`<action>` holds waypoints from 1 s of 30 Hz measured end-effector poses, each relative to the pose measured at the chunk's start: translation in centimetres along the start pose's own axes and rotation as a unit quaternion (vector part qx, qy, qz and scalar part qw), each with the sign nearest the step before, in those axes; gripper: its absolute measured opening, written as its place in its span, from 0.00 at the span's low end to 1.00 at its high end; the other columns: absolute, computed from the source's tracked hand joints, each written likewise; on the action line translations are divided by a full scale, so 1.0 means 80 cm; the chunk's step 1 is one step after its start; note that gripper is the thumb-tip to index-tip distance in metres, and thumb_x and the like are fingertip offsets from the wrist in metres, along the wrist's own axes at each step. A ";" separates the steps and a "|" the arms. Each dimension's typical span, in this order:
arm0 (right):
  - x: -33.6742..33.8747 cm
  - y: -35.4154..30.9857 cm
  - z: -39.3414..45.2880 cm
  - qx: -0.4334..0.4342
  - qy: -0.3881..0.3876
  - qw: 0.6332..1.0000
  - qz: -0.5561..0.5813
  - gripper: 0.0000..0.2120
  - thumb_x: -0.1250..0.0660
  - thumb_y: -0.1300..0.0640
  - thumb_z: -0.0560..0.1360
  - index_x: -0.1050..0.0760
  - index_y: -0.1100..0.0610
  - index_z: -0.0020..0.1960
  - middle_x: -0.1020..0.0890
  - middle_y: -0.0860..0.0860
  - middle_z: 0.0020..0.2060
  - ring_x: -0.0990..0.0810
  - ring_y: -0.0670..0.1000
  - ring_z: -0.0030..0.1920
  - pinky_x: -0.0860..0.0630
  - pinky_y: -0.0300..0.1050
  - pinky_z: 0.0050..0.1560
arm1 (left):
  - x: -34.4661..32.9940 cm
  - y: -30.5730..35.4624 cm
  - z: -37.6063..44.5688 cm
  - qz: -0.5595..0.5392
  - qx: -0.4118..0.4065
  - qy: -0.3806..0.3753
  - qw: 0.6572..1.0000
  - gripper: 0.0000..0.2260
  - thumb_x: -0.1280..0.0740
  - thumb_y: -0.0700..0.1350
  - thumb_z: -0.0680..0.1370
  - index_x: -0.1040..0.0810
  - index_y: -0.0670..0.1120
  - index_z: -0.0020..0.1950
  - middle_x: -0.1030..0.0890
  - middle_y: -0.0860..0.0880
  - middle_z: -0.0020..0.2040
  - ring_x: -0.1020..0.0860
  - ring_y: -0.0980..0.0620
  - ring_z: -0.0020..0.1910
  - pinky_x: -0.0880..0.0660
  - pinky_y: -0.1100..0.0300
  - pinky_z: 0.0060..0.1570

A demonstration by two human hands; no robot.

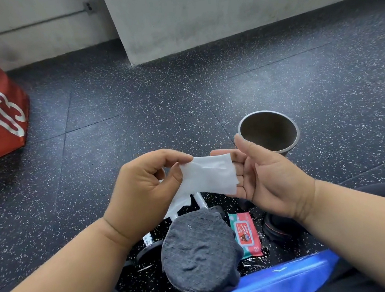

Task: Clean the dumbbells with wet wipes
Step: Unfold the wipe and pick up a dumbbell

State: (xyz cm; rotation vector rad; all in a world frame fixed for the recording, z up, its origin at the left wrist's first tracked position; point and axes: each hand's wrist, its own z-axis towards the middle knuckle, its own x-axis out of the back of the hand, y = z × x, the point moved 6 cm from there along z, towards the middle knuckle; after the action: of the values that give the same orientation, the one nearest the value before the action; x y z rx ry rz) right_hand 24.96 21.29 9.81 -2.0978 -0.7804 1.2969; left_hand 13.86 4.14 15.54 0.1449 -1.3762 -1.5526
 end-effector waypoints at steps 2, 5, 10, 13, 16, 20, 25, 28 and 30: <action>-0.004 0.001 -0.002 0.002 -0.013 1.000 -0.017 0.23 0.29 0.49 0.73 0.18 0.60 0.63 0.12 0.57 0.50 0.11 0.51 0.42 0.14 0.45 0.39 | -0.001 0.000 0.000 0.018 -0.003 -0.005 1.000 0.11 0.27 0.35 0.81 0.13 0.52 0.52 0.22 0.67 0.32 0.33 0.59 0.28 0.34 0.71 0.32; -0.001 0.004 -0.001 0.007 -0.004 0.999 -0.048 0.17 0.26 0.60 0.69 0.19 0.58 0.57 0.12 0.54 0.44 0.12 0.49 0.40 0.14 0.43 0.39 | -0.004 0.002 0.000 0.036 -0.014 -0.013 0.999 0.13 0.27 0.34 0.80 0.13 0.52 0.52 0.23 0.68 0.32 0.32 0.59 0.28 0.34 0.72 0.33; 0.010 0.007 0.004 -0.014 0.020 0.998 -0.059 0.11 0.26 0.59 0.70 0.19 0.61 0.52 0.13 0.55 0.42 0.13 0.49 0.38 0.15 0.41 0.37 | -0.004 0.004 -0.001 0.052 -0.037 -0.018 0.998 0.11 0.29 0.40 0.79 0.13 0.55 0.52 0.20 0.68 0.38 0.31 0.60 0.29 0.34 0.73 0.34; 0.016 0.005 0.008 -0.013 0.027 0.999 -0.043 0.28 0.27 0.55 0.73 0.23 0.70 0.67 0.15 0.61 0.51 0.12 0.53 0.42 0.14 0.44 0.39 | -0.005 0.009 0.000 0.076 -0.066 -0.034 0.994 0.11 0.29 0.39 0.79 0.13 0.55 0.54 0.21 0.71 0.40 0.28 0.63 0.32 0.33 0.75 0.37; 0.017 0.004 0.009 -0.004 0.025 0.999 -0.026 0.26 0.28 0.53 0.74 0.22 0.68 0.67 0.14 0.61 0.50 0.12 0.53 0.42 0.15 0.43 0.36 | -0.007 0.003 0.001 0.090 -0.071 -0.056 0.992 0.11 0.26 0.36 0.81 0.12 0.51 0.56 0.22 0.71 0.39 0.26 0.65 0.34 0.34 0.76 0.39; 0.016 0.004 0.010 0.014 0.034 0.998 -0.046 0.19 0.28 0.49 0.73 0.21 0.60 0.60 0.14 0.57 0.48 0.13 0.51 0.42 0.16 0.42 0.35 | -0.008 -0.006 0.003 0.087 -0.055 -0.079 0.992 0.12 0.26 0.37 0.82 0.13 0.53 0.59 0.22 0.69 0.37 0.29 0.63 0.31 0.36 0.76 0.35; 0.017 0.002 0.010 0.045 0.054 0.993 -0.091 0.18 0.29 0.46 0.76 0.23 0.57 0.58 0.17 0.57 0.48 0.16 0.51 0.43 0.16 0.41 0.36 | -0.007 -0.004 0.002 0.111 -0.071 -0.081 0.988 0.13 0.26 0.38 0.81 0.12 0.54 0.60 0.20 0.69 0.42 0.26 0.63 0.33 0.34 0.75 0.38; 0.021 0.003 0.011 0.062 0.082 0.986 -0.135 0.13 0.34 0.46 0.83 0.21 0.56 0.54 0.16 0.54 0.45 0.16 0.48 0.40 0.18 0.39 0.34 | -0.007 0.001 0.001 0.134 -0.091 -0.079 0.984 0.12 0.26 0.40 0.81 0.12 0.54 0.61 0.21 0.69 0.43 0.25 0.65 0.35 0.34 0.77 0.40; 0.022 0.004 0.012 0.068 0.097 0.982 -0.144 0.17 0.36 0.45 0.84 0.20 0.59 0.57 0.15 0.55 0.44 0.16 0.48 0.40 0.18 0.39 0.33 | -0.007 0.004 0.000 0.145 -0.102 -0.072 0.982 0.12 0.27 0.43 0.81 0.12 0.54 0.62 0.21 0.67 0.42 0.25 0.66 0.36 0.34 0.77 0.41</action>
State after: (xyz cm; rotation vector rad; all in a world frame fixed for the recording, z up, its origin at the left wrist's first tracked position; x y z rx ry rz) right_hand 24.82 22.46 8.18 -1.8861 -0.8478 0.9484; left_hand 14.28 4.62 15.50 -0.2872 -1.2748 -1.4670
